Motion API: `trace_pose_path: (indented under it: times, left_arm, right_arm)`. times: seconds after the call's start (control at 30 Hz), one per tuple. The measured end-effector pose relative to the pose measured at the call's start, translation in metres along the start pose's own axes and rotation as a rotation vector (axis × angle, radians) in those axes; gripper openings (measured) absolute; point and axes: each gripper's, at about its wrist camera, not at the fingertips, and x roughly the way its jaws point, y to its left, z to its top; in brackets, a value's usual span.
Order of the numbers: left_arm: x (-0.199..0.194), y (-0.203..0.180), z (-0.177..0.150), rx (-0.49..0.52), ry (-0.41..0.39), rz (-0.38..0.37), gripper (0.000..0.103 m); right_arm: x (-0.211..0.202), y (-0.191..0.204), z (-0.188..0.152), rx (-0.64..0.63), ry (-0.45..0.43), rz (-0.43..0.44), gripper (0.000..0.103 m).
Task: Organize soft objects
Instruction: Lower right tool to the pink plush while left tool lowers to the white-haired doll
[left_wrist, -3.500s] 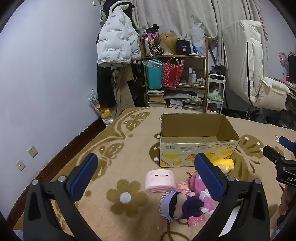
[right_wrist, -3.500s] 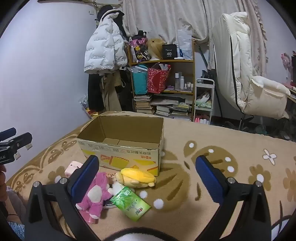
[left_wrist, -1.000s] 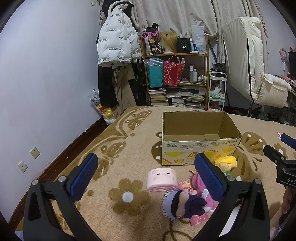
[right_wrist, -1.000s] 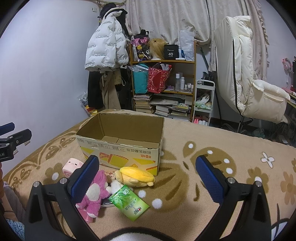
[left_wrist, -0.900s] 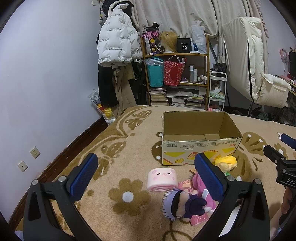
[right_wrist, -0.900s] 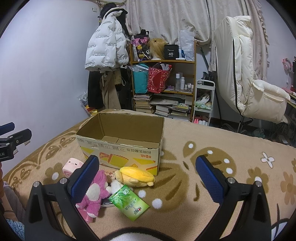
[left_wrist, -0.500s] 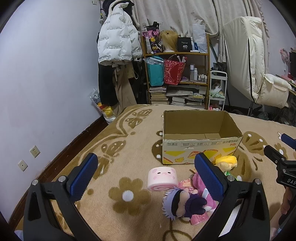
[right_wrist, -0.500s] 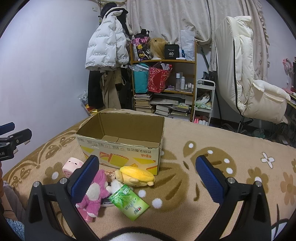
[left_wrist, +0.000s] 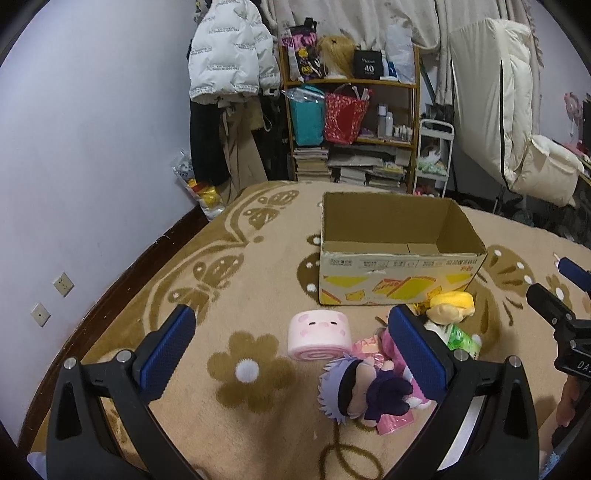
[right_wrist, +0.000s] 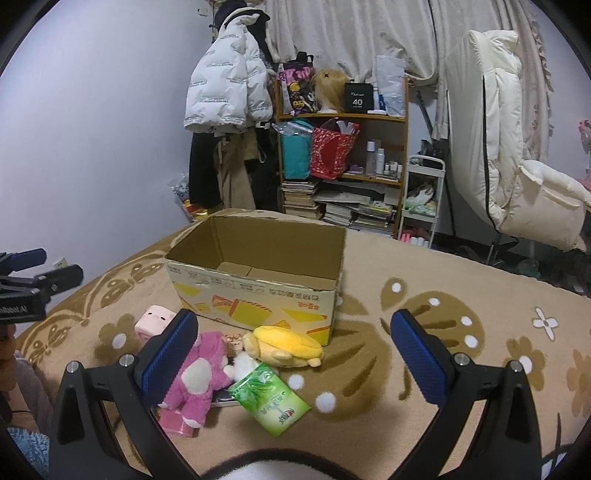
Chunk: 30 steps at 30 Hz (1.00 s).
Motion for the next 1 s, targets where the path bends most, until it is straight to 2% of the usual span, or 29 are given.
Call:
trace_pose_path:
  times: [0.3, 0.5, 0.7, 1.0]
  left_arm:
    - [0.016, -0.014, 0.005, 0.039, 0.089, -0.042, 0.103]
    - [0.022, -0.027, 0.005, 0.079, 0.109, -0.062, 0.103]
    - [0.036, -0.034, 0.003, 0.092, 0.149, -0.080, 0.103]
    - [0.064, -0.044, -0.006, 0.115, 0.247, -0.117, 0.103]
  right_arm:
    - [0.018, 0.004, 0.005, 0.024, 0.056, 0.054, 0.103]
    - [0.032, 0.009, 0.009, 0.041, 0.086, 0.074, 0.103]
    - [0.048, 0.010, 0.012, 0.124, 0.120, 0.145, 0.103]
    - [0.081, 0.026, 0.005, 0.105, 0.198, 0.203, 0.103]
